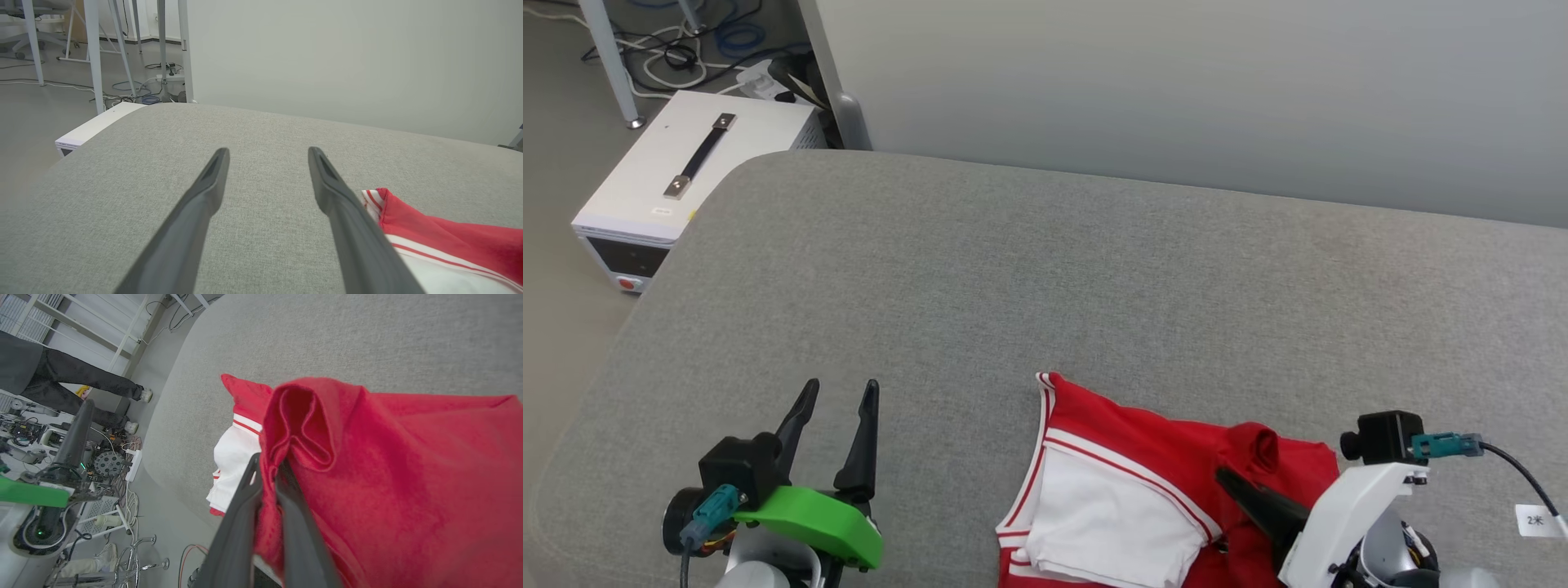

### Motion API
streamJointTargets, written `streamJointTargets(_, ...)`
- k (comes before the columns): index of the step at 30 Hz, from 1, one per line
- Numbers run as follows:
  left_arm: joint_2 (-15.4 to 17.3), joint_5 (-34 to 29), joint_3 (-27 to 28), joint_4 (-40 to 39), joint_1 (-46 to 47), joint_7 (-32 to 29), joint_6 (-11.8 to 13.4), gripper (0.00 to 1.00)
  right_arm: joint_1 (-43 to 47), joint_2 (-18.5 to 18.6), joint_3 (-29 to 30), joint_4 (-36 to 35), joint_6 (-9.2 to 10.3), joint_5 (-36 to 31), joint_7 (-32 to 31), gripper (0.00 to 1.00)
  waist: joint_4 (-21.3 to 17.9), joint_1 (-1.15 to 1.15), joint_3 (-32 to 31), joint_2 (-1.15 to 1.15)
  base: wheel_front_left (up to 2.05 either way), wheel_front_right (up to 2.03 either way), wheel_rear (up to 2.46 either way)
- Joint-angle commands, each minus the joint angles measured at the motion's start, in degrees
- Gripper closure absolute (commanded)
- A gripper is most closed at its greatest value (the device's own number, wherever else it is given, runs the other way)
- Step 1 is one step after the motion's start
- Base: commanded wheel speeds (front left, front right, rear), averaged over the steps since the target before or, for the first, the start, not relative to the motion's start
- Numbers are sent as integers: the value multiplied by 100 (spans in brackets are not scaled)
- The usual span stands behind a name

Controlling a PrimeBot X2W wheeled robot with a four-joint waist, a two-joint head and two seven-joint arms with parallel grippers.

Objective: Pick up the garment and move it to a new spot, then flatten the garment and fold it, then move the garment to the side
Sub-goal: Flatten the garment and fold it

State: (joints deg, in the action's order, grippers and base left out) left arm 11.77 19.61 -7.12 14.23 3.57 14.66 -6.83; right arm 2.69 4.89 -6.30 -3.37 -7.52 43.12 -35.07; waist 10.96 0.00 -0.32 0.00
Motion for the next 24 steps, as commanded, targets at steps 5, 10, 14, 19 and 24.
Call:
streamJointTargets(5, -36, -55, 25, 22, -23, 34, -43, 0, -269, -183, -271, 100, 3, 103, 91, 100, 221, 0, 64, 0, 0, 0, 0)
streamJointTargets(10, -38, -64, 19, 43, 22, 34, -51, 0, -527, -199, -740, 419, 3, 462, 471, 100, 354, 0, 99, 0, 0, 0, 0)
streamJointTargets(14, -40, -68, 2, 57, 57, 34, -56, 0, -832, -200, -1051, 861, 3, 628, 843, 100, 446, 0, 140, 0, 0, 0, 0)
streamJointTargets(19, -77, -71, -29, 71, 148, 34, -60, 0, -1253, -201, -1365, 1478, 3, 798, 1220, 100, 581, 0, 238, 0, 0, 0, 0)
streamJointTargets(24, -121, -75, -49, 103, 221, 34, -62, 0, -1666, -201, -1555, 2231, 3, 847, 1552, 100, 712, 0, 342, 0, 0, 0, 0)
